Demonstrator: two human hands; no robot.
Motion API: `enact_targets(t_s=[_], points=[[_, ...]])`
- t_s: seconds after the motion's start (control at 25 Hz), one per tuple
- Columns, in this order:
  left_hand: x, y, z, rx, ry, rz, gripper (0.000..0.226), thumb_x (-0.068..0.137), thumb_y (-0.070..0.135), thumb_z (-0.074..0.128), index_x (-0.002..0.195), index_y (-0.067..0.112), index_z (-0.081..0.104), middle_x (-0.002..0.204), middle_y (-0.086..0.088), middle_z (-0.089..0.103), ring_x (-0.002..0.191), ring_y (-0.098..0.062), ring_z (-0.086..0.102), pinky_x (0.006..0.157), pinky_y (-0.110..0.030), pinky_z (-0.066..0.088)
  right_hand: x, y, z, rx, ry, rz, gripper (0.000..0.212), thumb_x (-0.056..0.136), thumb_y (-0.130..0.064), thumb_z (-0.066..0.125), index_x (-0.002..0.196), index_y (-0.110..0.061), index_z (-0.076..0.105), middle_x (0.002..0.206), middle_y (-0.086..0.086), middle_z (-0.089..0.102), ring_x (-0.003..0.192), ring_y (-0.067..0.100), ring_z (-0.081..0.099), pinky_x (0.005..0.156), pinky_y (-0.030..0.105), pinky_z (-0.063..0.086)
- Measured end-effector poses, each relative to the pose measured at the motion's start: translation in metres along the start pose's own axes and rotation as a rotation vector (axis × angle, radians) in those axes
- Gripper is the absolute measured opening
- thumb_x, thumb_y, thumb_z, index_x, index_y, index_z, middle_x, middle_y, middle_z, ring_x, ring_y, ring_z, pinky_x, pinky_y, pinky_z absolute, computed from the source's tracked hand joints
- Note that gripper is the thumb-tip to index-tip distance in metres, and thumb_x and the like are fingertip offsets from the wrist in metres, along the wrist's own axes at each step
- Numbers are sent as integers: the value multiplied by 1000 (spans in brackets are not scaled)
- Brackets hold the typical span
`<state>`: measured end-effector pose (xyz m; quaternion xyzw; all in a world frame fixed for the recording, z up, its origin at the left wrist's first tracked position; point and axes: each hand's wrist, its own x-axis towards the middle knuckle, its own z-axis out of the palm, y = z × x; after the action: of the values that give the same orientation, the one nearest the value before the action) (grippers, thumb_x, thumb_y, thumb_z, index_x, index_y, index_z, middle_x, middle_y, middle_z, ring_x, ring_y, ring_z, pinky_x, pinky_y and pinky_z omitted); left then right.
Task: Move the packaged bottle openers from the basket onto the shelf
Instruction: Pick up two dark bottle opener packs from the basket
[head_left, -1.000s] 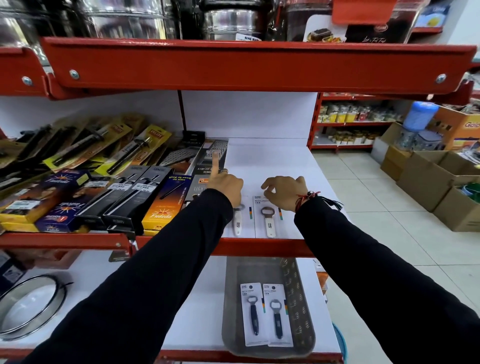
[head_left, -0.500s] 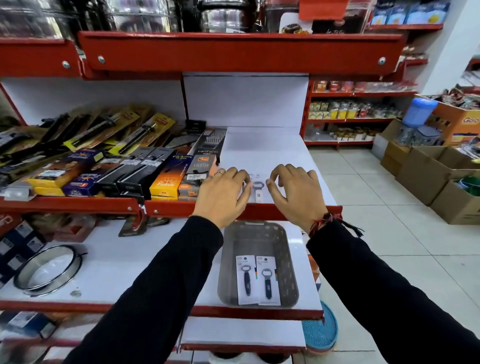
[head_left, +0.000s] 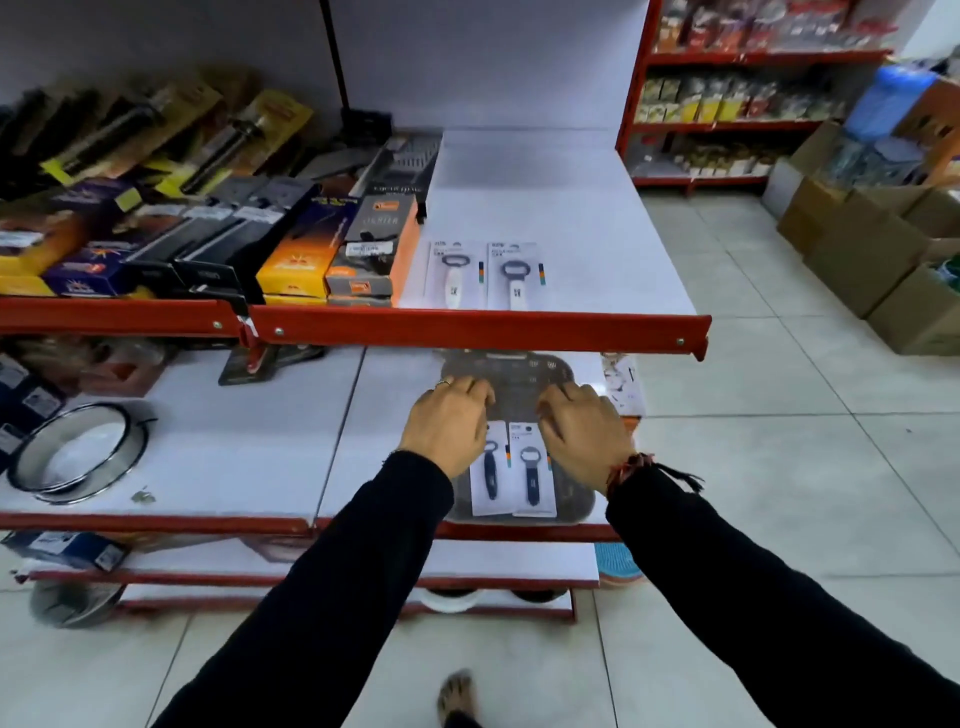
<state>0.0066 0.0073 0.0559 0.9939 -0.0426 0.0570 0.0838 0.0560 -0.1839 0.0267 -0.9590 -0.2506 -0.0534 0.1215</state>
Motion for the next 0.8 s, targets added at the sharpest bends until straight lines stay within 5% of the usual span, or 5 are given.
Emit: enact_targets(t_s=[0.24,0.4,0.8], points=[[63,-25,77,50,-380,-65,47,89,3,52,135,12,56,140,-9,54,128,-31,52,100,-42,51,54,22,82,-208,-274,61,42,88,-31,48,126,-18,60,135,10,53,121,34,48,97,43,35],[90,-37,122,65,-525,-85,41,90,19,60,130,9,58,137,-11,55,127,-32,51,98,-41,48,70,34,116,-283,-332,108,40,83,-30,48,118,-25,67,130,9,50,116,32,42,97,42,28],[105,-42,165,71,-511,-90,54,84,28,71,131,9,53,136,-11,50,131,-33,46,107,-46,42,81,51,136,-268,-282,97,39,85,-32,46,114,-17,67,122,14,54,110,34,45,96,44,29]])
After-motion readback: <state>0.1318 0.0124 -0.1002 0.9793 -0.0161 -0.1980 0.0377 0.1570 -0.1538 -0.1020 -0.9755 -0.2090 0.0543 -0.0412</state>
